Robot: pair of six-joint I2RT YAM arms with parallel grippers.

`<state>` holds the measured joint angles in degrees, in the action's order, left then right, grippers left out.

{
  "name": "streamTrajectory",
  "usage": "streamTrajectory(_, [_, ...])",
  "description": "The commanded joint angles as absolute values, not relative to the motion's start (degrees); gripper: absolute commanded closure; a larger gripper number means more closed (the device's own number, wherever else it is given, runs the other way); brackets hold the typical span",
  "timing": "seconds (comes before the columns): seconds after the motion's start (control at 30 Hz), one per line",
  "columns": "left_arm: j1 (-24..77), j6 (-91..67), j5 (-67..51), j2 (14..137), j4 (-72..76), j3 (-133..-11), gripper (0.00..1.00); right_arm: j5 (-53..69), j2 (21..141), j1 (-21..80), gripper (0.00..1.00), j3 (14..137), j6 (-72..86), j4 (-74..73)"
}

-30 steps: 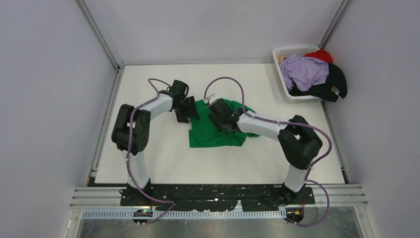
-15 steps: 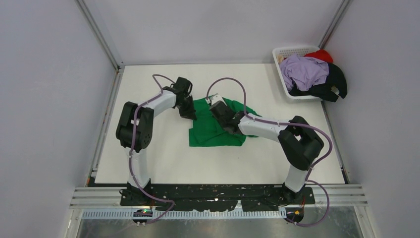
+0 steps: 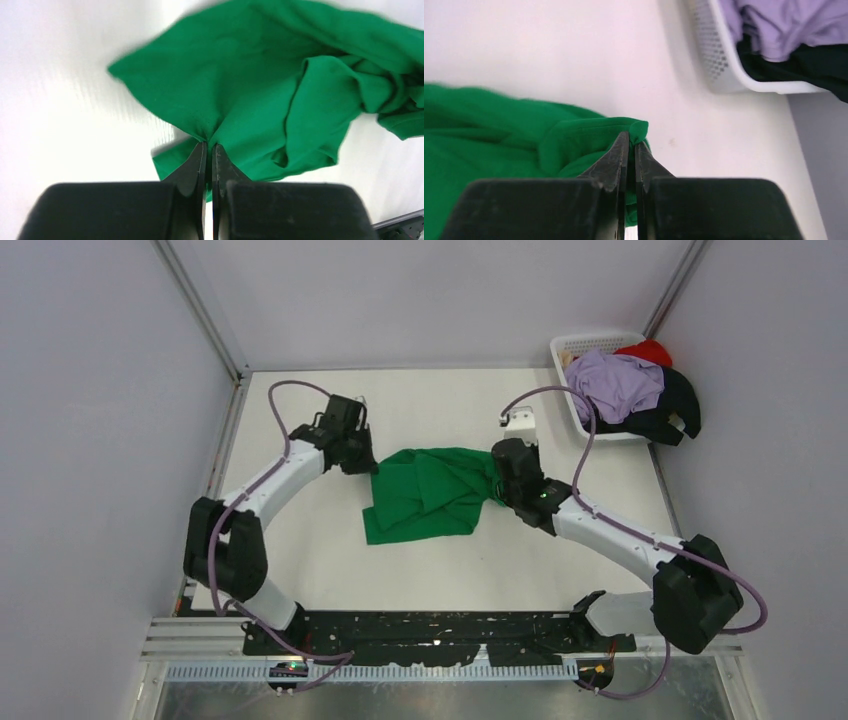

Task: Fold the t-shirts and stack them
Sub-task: Flatten out the tshirt

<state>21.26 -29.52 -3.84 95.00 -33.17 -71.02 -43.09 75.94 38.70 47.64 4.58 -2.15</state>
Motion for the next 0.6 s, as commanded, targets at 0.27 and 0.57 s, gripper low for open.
streamTrajectory(0.27, [21.4, -23.9, 3.8, 70.3, -31.7, -70.4, 1.00, -57.4, 58.4, 33.8, 0.95, 43.6, -9.1, 19.1])
streamTrajectory(0.57, [21.6, -18.9, 6.4, 49.6, -25.0, -75.2, 1.00, -45.0, 41.9, 33.8, 0.95, 51.5, -13.0, 18.2])
